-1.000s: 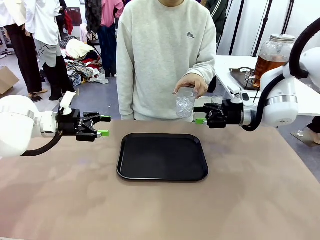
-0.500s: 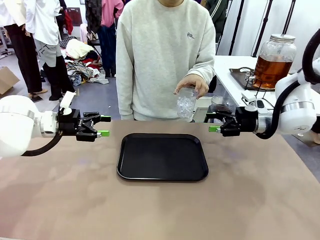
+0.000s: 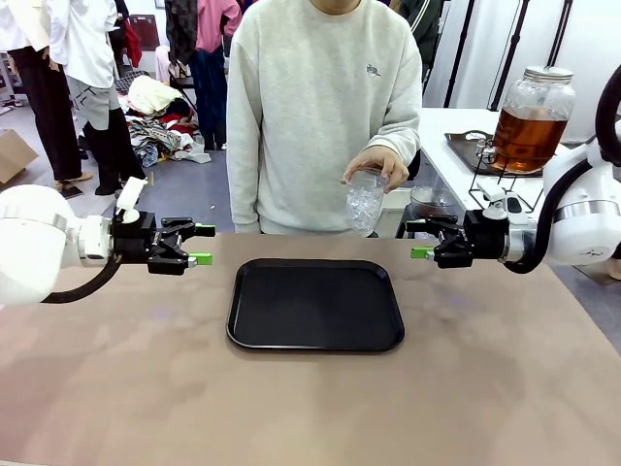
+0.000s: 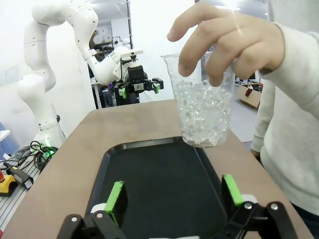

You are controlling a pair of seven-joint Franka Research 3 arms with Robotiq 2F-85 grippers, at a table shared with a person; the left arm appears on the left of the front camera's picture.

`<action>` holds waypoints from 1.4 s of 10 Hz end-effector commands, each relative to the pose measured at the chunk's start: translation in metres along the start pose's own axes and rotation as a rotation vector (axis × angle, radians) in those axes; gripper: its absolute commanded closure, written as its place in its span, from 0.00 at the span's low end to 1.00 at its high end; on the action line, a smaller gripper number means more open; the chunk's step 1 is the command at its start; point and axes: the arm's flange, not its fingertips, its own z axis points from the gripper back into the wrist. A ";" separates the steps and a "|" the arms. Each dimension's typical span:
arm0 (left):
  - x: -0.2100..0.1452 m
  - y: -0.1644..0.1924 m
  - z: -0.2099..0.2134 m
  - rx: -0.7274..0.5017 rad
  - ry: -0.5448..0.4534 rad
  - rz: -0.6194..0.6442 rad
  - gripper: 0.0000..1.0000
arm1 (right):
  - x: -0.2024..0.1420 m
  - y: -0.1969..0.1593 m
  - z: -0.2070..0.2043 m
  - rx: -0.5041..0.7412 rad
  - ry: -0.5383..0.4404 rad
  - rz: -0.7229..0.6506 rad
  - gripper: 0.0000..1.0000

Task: Pour the drink into the iced cup.
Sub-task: Open the gripper to release the iced cup you were holding.

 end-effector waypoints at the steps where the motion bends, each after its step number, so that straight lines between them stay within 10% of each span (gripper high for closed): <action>1: 0.001 0.000 -0.002 0.007 -0.008 -0.004 0.00 | 0.001 0.007 -0.001 -0.008 0.006 0.022 0.00; 14: 0.001 0.000 -0.002 0.007 -0.008 -0.004 0.00 | 0.000 0.000 0.000 0.000 0.000 0.000 0.00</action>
